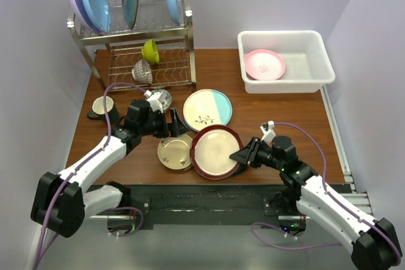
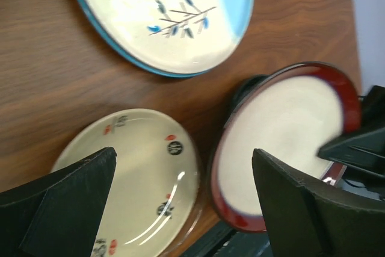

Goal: Place the plates into the plastic bin on the countertop
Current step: Place the plate in the plastic bin.

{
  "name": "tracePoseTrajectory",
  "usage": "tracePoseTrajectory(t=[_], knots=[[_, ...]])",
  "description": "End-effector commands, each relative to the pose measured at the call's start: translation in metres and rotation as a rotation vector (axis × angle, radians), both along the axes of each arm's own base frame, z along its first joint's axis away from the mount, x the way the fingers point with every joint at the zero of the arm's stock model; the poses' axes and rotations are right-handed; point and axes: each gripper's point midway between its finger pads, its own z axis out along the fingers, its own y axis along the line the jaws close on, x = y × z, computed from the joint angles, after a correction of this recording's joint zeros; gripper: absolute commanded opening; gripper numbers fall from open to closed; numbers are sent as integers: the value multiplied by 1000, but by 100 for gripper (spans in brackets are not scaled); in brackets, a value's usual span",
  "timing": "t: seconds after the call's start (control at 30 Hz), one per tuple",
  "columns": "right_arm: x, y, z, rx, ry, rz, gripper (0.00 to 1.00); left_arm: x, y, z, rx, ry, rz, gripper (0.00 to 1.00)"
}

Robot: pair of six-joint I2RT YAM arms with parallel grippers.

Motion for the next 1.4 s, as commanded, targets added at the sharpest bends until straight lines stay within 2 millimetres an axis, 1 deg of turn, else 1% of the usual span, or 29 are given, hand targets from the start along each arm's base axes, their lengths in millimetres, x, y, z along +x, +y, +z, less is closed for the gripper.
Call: tracePoseTrajectory(t=[0.0,0.03,0.17,0.23,0.27,0.33,0.37,0.43,0.47,0.6,0.63,0.7,0.73,0.8,0.83,0.87,0.9,0.93,1.0,1.03,1.07,1.1,1.13,1.17,1.23,1.27,1.3,1.33,1.37], knots=[[11,6,55,83,-152,-1,0,10,26,4,164,-59,63,100],[10,5,54,72,-142,-3,0,11,28,5,174,-64,65,100],[12,5,66,69,-164,-2,0,11,31,3,199,-63,64,100],[14,4,68,56,-165,-8,0,10,31,-1,203,-55,63,100],[16,5,76,60,-178,-10,0,10,31,-1,201,-56,62,100],[18,5,80,47,-178,-14,0,9,30,-2,198,-51,58,100],[21,5,87,48,-190,-17,0,9,30,-3,198,-50,56,100],[25,6,90,36,-189,-23,0,7,30,-5,197,-43,51,100],[28,7,98,39,-199,-32,0,6,30,-6,196,-41,50,100],[41,11,109,37,-215,-45,0,4,28,-8,187,-31,43,100],[44,14,118,51,-237,-44,0,5,27,-7,182,-35,42,100],[53,17,117,36,-229,-50,0,4,26,-7,176,-30,40,100],[58,20,127,38,-244,-50,0,4,26,-7,173,-32,40,100],[68,21,123,-5,-229,-61,0,4,25,-5,169,-32,35,100],[73,22,134,-4,-248,-65,0,4,24,-6,169,-30,34,100],[80,23,131,-29,-240,-74,0,4,24,-5,169,-32,33,100],[84,23,132,-43,-236,-80,0,4,24,-5,168,-32,31,100],[89,23,144,-41,-259,-87,0,4,24,-5,169,-31,32,100],[99,21,143,-75,-255,-105,0,4,24,-4,167,-33,31,100],[104,21,154,-67,-275,-113,0,4,23,-4,165,-32,27,100],[109,18,156,-73,-280,-128,0,4,22,-2,158,-38,15,100],[114,16,154,-86,-266,-139,0,3,21,-2,156,-36,9,100],[120,16,163,-81,-281,-147,0,4,20,0,151,-43,7,100],[127,9,166,-82,-283,-169,0,3,19,0,147,-43,3,100],[138,5,171,-66,-273,-173,0,4,18,0,143,-44,-1,100],[148,-5,172,-57,-263,-208,0,4,17,1,140,-42,-4,100],[154,-9,179,-42,-271,-218,0,3,17,1,139,-42,-6,100],[160,-11,177,-34,-257,-216,0,4,17,1,139,-42,-5,100],[168,-21,179,-33,-260,-244,0,4,17,2,138,-43,-5,100]])
